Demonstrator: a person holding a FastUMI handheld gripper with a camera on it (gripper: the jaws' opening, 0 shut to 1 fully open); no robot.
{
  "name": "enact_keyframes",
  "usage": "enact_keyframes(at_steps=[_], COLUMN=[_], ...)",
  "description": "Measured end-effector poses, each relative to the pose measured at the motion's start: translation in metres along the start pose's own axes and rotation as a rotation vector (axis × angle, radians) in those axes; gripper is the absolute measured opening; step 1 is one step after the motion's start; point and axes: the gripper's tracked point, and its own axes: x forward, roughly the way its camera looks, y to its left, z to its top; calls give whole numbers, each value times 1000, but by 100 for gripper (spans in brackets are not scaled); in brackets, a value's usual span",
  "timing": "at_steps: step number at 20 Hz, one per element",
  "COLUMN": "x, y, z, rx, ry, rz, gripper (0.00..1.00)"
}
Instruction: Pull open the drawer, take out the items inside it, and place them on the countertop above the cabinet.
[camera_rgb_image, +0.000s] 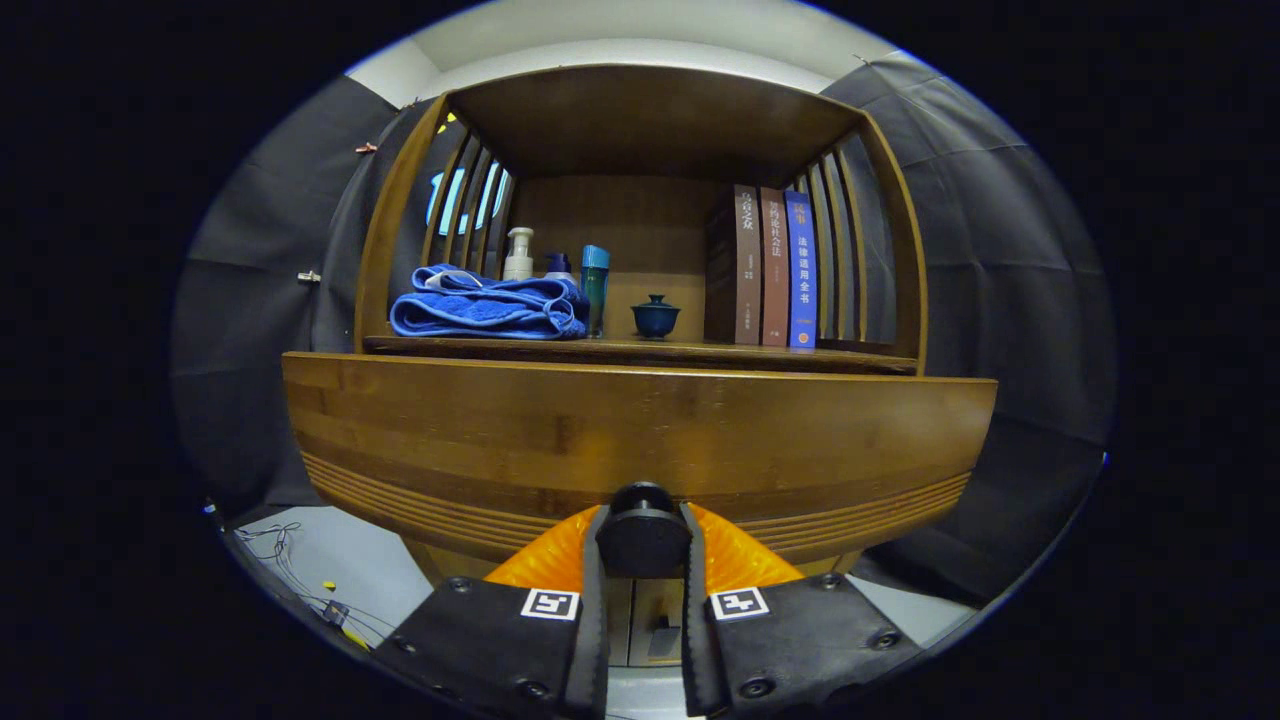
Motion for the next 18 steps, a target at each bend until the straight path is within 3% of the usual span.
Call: enact_keyframes(at_steps=[7,14,18], x=[-59,-63,-83], y=[-1,-2,12], z=[-14,-16,-5], rx=[14,9,52], ry=[20,36,34], rz=[3,-20,22], gripper=[33,33,71])
